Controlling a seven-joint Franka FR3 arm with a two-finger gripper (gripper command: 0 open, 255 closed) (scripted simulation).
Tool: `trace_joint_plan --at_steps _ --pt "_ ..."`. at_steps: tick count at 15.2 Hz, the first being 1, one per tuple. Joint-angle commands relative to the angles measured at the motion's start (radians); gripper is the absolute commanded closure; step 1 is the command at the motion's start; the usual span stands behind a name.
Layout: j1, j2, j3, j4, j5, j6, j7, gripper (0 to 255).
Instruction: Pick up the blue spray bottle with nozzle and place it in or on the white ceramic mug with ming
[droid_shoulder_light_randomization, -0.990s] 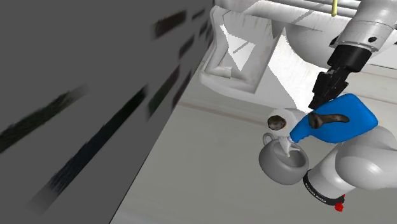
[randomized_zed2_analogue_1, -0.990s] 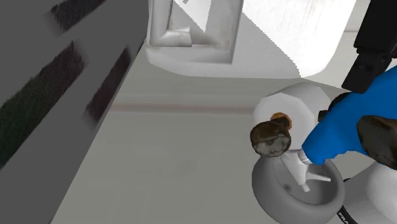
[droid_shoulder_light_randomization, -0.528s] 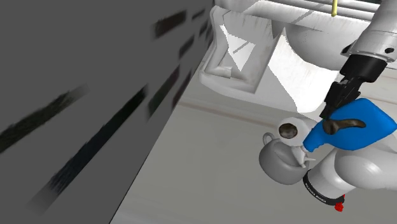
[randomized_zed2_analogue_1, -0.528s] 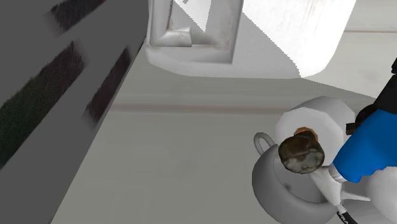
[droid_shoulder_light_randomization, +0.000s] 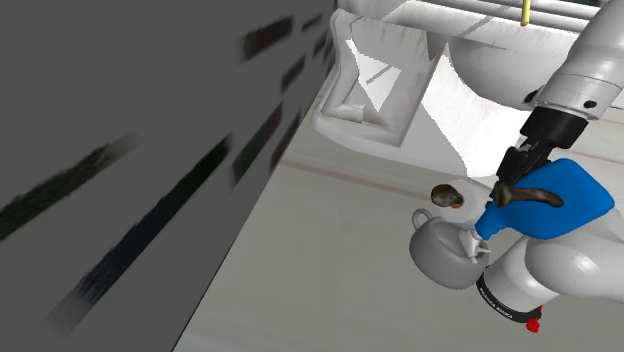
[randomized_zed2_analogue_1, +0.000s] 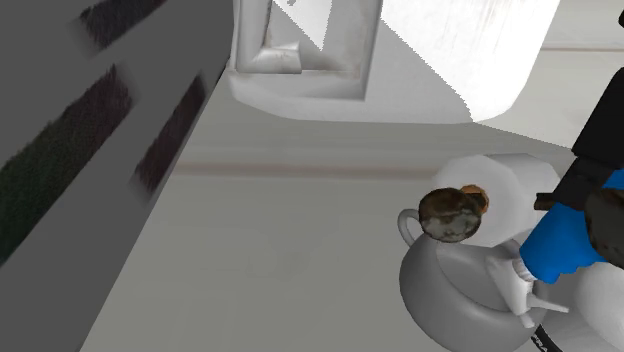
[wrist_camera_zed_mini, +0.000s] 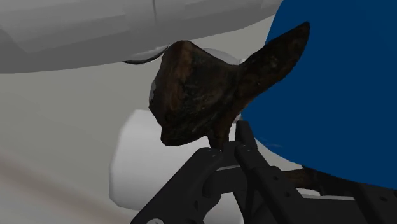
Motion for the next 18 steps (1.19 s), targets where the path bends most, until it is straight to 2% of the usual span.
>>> trace_joint_plan --at_steps 1,5,6,7,16,17,18 --pt "-0.005 -0.014 -0.002 -0.047 -0.011 0.011 -0.008 255" --pt "-0.025 -0.042 0.0 -0.109 -0.012 0.038 -0.032 255" --pt "-0.016 -0.027 -0.001 -0.04 0.056 0.044 -0.024 255" --pt "-0.017 -0.027 0.0 -0.04 0.056 0.044 -0.025 0" --pt "-0.072 0.012 0.144 0.322 0.009 -0.196 0.196 0" --pt "-0.078 0.021 0.157 0.355 0.005 -0.215 0.212 0" --pt "-0.079 0.01 0.16 0.338 0.008 -0.209 0.211 0"
